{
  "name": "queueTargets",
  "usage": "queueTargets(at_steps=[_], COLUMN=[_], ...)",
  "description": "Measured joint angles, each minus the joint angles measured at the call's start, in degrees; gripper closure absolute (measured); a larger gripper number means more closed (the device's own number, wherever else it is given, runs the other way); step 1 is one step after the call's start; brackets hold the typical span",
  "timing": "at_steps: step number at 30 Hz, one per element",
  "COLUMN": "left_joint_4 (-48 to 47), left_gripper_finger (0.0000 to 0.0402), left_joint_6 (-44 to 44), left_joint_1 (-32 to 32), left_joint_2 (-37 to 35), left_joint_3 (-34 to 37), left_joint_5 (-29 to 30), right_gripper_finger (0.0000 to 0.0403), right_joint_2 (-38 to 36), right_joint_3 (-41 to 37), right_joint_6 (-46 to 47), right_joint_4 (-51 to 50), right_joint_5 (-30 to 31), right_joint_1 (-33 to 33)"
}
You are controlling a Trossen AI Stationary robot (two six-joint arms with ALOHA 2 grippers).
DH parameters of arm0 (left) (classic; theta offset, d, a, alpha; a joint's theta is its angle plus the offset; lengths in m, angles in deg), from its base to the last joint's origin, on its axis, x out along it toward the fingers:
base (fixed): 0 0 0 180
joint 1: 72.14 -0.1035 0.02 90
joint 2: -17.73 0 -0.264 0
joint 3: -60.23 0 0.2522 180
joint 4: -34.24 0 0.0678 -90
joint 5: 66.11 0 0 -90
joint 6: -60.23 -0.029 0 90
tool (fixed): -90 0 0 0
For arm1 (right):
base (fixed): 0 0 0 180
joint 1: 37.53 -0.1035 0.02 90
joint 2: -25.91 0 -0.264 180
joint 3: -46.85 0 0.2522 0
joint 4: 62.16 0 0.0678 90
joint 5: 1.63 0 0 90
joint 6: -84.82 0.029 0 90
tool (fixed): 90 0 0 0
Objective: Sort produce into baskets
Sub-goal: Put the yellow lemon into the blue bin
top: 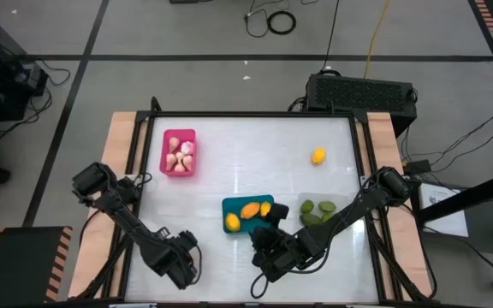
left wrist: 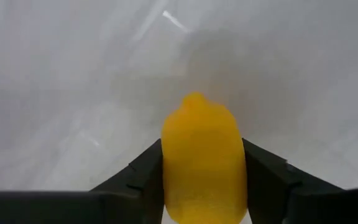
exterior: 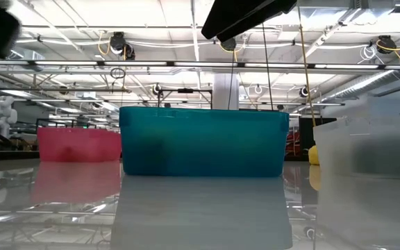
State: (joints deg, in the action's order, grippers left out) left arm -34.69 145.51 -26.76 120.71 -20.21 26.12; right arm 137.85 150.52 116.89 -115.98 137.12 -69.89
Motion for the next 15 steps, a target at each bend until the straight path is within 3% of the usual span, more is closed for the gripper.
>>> queueTargets(at_steps=[7, 15], left_joint_4=[0.1, 1.3], left_gripper_finger=[0.0216, 0.0215], left_joint_6=[-15.7, -37.1], left_joint_1=[-6.8, -15.3], left_joint_2=[0.0, -0.1], left_joint_3=[-5.6, -12.1], left_joint_5=[5.5, 19.3], right_gripper_finger=[0.0154, 0.0154], right_joint_2=[0.0, 0.0], right_joint_3=[0.0, 0.0], right_joint_6=[-0.1, 2.7], right_joint_4=[-0.6, -5.4], right_joint_5=[-1.4, -2.6], right_joint_1=[0.0, 0.0])
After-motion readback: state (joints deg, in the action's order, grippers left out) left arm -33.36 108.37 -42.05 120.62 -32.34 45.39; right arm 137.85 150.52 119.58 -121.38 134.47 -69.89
